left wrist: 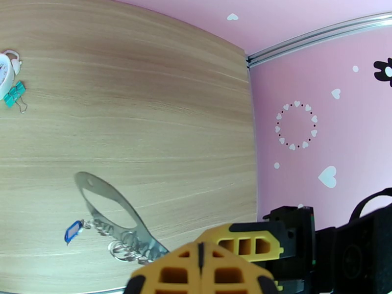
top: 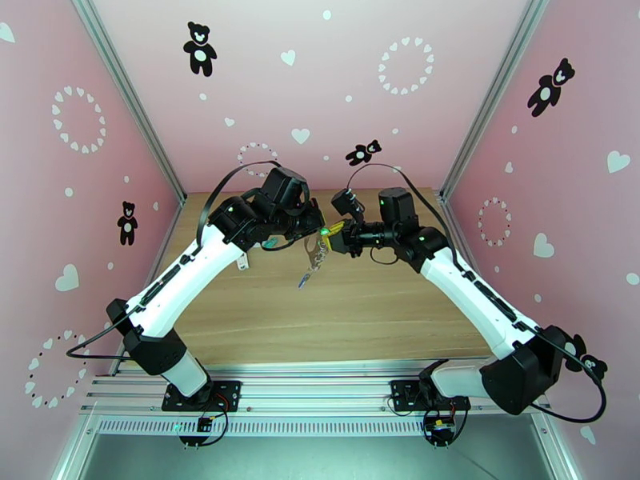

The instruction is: Remove the keys from the keyring

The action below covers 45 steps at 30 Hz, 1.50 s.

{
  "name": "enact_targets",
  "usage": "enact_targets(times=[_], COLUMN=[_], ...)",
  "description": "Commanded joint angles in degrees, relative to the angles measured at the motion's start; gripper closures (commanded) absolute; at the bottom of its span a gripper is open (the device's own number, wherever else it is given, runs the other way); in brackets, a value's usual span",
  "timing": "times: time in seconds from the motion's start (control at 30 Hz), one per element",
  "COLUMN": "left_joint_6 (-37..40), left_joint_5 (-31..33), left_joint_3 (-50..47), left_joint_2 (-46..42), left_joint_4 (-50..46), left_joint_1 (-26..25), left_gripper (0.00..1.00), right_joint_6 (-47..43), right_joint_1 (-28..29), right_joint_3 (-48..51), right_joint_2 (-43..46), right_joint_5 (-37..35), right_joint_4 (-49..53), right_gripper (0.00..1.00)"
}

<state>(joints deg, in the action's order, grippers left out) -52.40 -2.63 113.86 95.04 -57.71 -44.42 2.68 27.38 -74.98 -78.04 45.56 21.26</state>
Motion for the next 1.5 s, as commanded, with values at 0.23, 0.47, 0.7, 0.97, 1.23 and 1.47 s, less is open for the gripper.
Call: enact_targets(times=[0.23,0.47,0.7,0.97,1.23,1.47], left_joint_6=[0.17,0.63,5.33,21.18,37.48,46.92], left_joint_5=[0.69,1.71,6.84,10.87,1.53,6.5], left_joint_3=[0.31,-1.03,-8.92,-37.6,-64.8,-72.94], left_joint_2=[-0.84,-2.16,-9.8,-27.53,-39.33,-33.89], left_joint_4=[0.64,2.35,10.79,35.21,66.0,79.79], left_joint_1=[0.22,0.26,0.24,0.22,0.05,-6.69], left_gripper=[1.0,1.0,0.67,0.62,0.48,0.33], right_joint_6=[-0.2,3.56,9.34,16.51,28.28,35.85], right_joint_1=[0.22,0.32,1.88,2.34,4.22,5.38], right_joint_3=[-0.52,-1.86,-5.79,-13.76,-20.82,-23.64], right_joint_2=[2.42,2.72,1.23,-2.16,-6.56,-7.4], right_joint_5=[-0.81,-4.24,-8.76,-16.51,-26.25,-32.64], right_joint_4=[1.36,4.08,12.57,25.27,31.38,31.76], right_gripper=[0.91,0.94,0.97,1.0,1.0,1.0])
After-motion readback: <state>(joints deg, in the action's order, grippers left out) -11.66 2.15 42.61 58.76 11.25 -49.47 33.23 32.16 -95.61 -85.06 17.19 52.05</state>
